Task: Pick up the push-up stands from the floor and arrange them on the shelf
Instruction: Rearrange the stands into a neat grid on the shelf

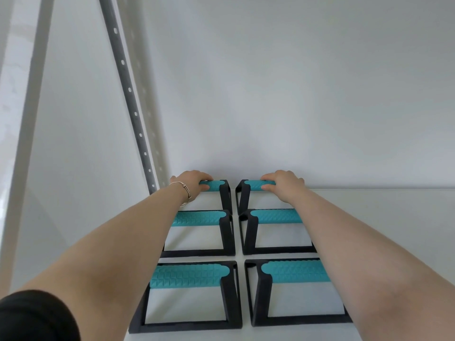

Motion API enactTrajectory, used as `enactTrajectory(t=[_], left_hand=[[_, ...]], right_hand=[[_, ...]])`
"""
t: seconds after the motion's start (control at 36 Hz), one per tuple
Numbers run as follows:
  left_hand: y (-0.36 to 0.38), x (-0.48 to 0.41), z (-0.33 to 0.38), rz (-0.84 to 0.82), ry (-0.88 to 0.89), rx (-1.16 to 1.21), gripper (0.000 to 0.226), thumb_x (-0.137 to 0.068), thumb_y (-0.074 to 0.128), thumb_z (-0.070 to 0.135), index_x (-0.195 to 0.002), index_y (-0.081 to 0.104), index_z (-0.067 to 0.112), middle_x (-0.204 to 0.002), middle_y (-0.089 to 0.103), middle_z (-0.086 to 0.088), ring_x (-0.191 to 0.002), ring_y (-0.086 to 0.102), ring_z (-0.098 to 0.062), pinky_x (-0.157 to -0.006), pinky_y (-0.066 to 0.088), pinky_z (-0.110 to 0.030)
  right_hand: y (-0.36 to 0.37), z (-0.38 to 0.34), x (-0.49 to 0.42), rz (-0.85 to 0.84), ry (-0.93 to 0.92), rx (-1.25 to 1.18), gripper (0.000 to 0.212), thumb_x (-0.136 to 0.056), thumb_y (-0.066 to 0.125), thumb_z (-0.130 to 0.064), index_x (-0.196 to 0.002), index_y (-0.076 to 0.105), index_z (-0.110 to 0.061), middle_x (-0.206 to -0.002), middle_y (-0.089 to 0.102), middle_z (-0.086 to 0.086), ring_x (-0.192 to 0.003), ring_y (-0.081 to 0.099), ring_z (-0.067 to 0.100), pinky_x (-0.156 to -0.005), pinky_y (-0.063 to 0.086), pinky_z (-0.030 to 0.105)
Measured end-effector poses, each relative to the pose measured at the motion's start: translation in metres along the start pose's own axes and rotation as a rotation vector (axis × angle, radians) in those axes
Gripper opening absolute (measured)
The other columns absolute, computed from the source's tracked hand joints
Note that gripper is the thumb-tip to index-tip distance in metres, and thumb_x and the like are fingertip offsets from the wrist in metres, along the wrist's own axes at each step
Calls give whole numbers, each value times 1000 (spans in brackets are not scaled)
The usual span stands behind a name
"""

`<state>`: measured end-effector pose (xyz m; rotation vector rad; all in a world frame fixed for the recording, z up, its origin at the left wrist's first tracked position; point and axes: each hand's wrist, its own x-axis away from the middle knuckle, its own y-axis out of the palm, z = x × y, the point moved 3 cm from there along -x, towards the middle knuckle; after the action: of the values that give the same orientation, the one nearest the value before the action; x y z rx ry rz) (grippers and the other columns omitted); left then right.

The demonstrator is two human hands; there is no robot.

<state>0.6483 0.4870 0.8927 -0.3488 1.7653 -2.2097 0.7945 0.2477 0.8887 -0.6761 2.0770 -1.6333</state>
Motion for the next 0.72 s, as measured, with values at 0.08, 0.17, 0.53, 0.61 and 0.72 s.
enactTrajectory(t=[0.08, 0.17, 0.53, 0.61, 0.72], left_hand=[[0, 0, 0, 1, 3, -1, 33, -100, 47, 34, -131, 53, 39, -132, 56, 6, -119, 50, -22, -100, 42, -51], [-1, 0, 1, 0, 5, -4, 33, -100, 47, 34, -132, 53, 39, -133, 56, 6, -120, 50, -22, -101, 42, -50], [-1, -1, 2, -5, 7, 2, 33, -100, 48, 32, -131, 54, 39, -132, 57, 7, -119, 51, -22, -101, 42, -50], [-2, -2, 1, -16, 8, 17, 33, -100, 48, 30, -131, 54, 38, -132, 57, 6, -120, 50, -23, -102, 41, -49], [-2, -2, 0, -15, 10, 8, 33, -100, 48, 30, -131, 54, 37, -132, 57, 5, -120, 50, -23, -102, 41, -49]], right_hand=[[0, 1, 0, 1, 3, 0, 35, -96, 46, -51, -129, 53, -44, -121, 56, 0, -118, 44, 27, -96, 35, 49], [0, 3, 0, -4, -3, -9, 35, -96, 47, -50, -130, 53, -44, -123, 55, 0, -120, 40, 27, -97, 34, 50], [2, 4, 0, 6, 1, 8, 36, -95, 44, -53, -130, 51, -46, -116, 56, 0, -116, 42, 27, -93, 36, 48], [3, 4, 0, 8, 5, 17, 35, -95, 43, -54, -129, 52, -47, -114, 56, 0, -115, 43, 27, -92, 36, 47], [3, 4, 1, 7, 13, 18, 36, -95, 43, -55, -129, 51, -47, -117, 56, 1, -116, 43, 27, -94, 36, 48]])
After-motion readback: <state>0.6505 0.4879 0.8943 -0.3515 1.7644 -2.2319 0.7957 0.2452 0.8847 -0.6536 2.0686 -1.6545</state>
